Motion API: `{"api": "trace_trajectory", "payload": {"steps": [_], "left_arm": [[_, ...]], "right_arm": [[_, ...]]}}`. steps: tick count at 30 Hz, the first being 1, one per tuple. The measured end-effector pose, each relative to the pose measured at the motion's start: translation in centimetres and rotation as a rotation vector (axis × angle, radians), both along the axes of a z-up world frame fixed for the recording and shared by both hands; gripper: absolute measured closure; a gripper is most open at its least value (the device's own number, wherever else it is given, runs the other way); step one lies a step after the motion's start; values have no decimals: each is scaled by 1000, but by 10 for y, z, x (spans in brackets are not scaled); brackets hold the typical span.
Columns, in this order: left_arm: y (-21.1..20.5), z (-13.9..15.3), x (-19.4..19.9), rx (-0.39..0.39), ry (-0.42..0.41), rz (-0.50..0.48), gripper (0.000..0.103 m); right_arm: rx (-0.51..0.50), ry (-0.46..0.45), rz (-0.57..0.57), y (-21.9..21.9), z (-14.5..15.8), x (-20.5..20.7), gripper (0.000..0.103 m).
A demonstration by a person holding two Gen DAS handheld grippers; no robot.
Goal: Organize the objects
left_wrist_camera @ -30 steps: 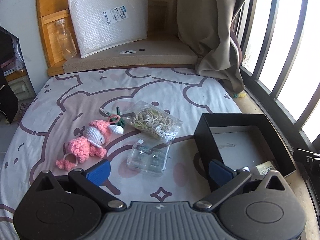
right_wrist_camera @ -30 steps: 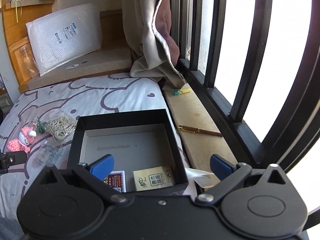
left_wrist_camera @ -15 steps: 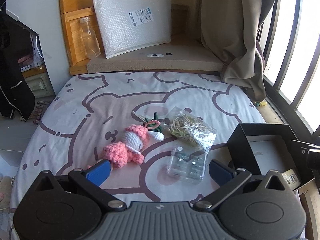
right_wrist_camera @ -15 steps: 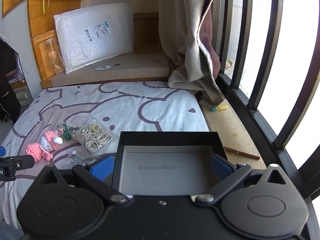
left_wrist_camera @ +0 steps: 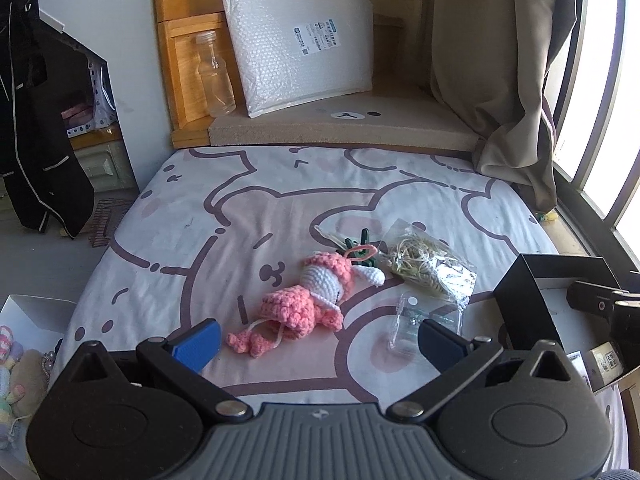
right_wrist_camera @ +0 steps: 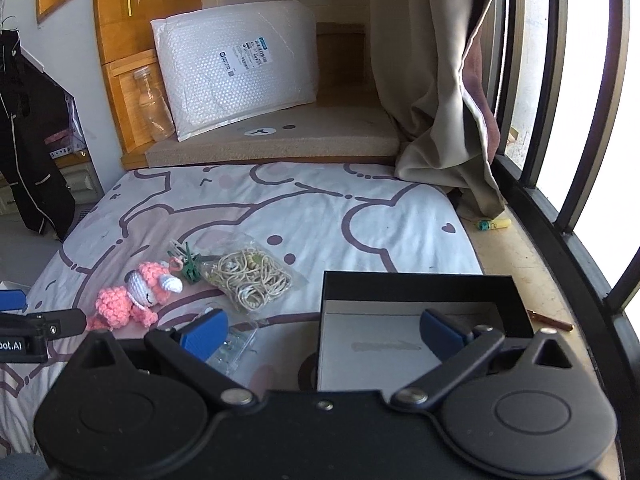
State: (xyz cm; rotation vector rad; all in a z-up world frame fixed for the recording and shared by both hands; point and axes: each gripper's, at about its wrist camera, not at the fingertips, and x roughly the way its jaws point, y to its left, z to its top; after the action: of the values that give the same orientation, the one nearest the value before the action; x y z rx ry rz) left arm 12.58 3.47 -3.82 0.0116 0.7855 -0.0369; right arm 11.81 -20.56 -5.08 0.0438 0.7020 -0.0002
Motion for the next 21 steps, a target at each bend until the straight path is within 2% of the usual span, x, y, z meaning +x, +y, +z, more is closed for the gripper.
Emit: {"api": "trace_trajectory", "payload": {"steps": [10, 15, 21], "left_arm": [[0, -4, 2, -26, -23, -20, 0], [-10, -8, 5, -6, -33, -44, 0], [-29, -17, 14, -28, -25, -80, 0]], "right_arm": [[19, -18, 16, 2, 1, 7, 0], [21, -5, 35, 4, 0, 19, 0], [31, 4, 85, 1, -5, 37, 0]]}}
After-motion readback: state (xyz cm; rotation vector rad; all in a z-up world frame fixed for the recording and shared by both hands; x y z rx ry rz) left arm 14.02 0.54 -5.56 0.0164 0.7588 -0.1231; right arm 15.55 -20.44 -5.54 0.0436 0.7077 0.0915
